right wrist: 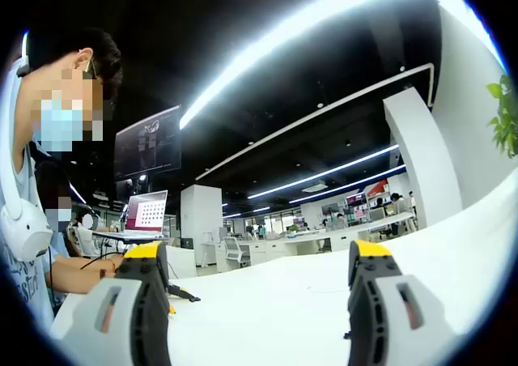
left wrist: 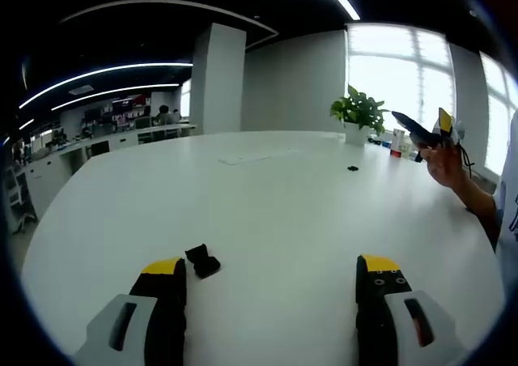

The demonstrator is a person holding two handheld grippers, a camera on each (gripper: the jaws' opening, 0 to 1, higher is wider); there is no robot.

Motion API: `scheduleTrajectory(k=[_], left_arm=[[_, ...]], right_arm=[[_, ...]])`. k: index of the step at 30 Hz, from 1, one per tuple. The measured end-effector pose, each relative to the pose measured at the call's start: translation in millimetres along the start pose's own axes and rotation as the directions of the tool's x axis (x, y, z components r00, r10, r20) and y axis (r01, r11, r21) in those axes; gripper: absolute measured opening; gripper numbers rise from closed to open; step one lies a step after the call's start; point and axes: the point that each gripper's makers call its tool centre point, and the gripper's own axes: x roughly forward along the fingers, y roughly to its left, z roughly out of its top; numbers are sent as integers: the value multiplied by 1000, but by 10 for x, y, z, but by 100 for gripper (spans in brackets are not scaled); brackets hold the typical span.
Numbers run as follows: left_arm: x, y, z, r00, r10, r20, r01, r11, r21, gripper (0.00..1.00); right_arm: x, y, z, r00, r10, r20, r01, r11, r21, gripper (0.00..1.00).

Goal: Snap the two parts of the plastic buckle together until the buckle closes and remains connected.

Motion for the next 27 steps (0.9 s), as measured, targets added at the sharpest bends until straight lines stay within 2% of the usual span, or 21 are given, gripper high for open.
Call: scheduleTrajectory(k=[9,12,22,23,24,25,27], left_arm=[[-72,-97,-46,1000,-30,-10,30,1000,-7,87],[-64,-174,-24,998,-68,0,68,997,-28,86],[-21,-291,-43,995,-101,-20,102,994,32,86],[-31,-296,-22,994,-111,-11,111,993,30,85],[-48,-356,76,987,-153,43,153,988,-9,85],[-66,-359,155,983,-164,87,168,985,-45,85],[-102,-275,286,978,-135,159,146,988,-58,85]], right_arm=[[5,16,7,1000,5,3,-5,1000,5,92],[11,38,4,1000,11,1,-11,1000,1,92],[5,23,9,1000,11,1,-11,1000,2,92],[6,24,6,1000,11,1,-11,1000,2,92],[8,25,2,1000,10,-1,-10,1000,2,92],[8,25,1,1000,10,-1,-10,1000,2,92],[9,22,-6,1000,9,-3,-9,1000,5,92]])
